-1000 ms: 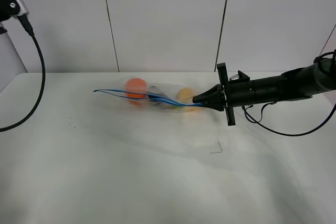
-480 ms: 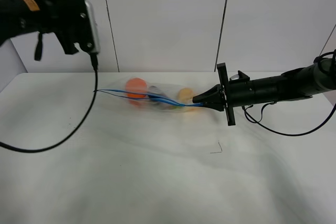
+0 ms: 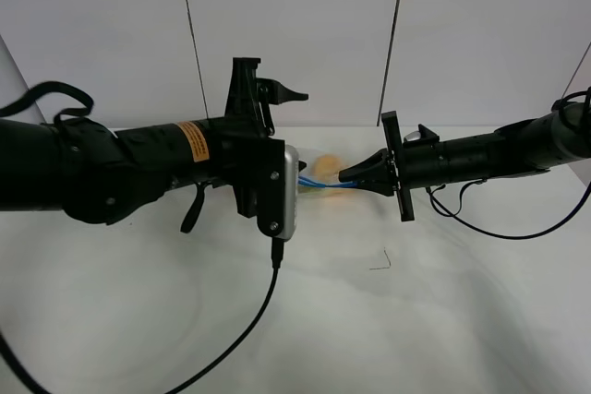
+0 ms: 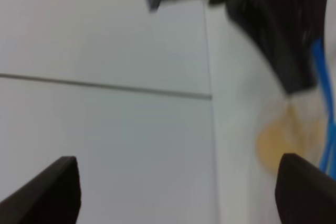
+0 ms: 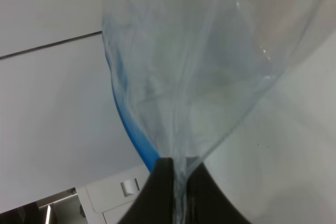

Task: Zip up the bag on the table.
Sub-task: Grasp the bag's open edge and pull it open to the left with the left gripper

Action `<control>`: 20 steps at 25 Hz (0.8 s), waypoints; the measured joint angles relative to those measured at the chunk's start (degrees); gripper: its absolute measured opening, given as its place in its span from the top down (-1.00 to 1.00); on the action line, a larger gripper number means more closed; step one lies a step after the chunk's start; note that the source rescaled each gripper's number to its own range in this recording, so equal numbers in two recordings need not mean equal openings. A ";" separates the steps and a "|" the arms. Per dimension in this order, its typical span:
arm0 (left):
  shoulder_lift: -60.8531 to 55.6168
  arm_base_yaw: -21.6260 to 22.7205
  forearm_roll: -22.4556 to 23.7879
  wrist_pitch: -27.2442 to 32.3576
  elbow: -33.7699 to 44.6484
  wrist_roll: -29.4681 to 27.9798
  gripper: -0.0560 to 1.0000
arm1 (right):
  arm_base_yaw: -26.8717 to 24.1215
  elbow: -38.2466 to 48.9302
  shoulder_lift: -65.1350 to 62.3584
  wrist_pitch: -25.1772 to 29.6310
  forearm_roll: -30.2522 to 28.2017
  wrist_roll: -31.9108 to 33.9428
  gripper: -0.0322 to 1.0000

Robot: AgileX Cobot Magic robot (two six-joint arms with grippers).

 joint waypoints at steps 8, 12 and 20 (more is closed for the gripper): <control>7.53 -0.07 1.53 -8.82 0.27 -10.56 -0.94 | 0.00 0.00 0.00 0.00 0.00 0.00 0.93; 11.67 -0.07 5.48 -12.77 0.27 -13.71 -0.94 | 0.00 0.00 0.00 0.00 0.00 0.00 0.93; 18.21 -0.07 8.31 -20.10 0.22 -14.88 -0.94 | 0.00 0.00 0.00 0.00 0.00 0.00 0.93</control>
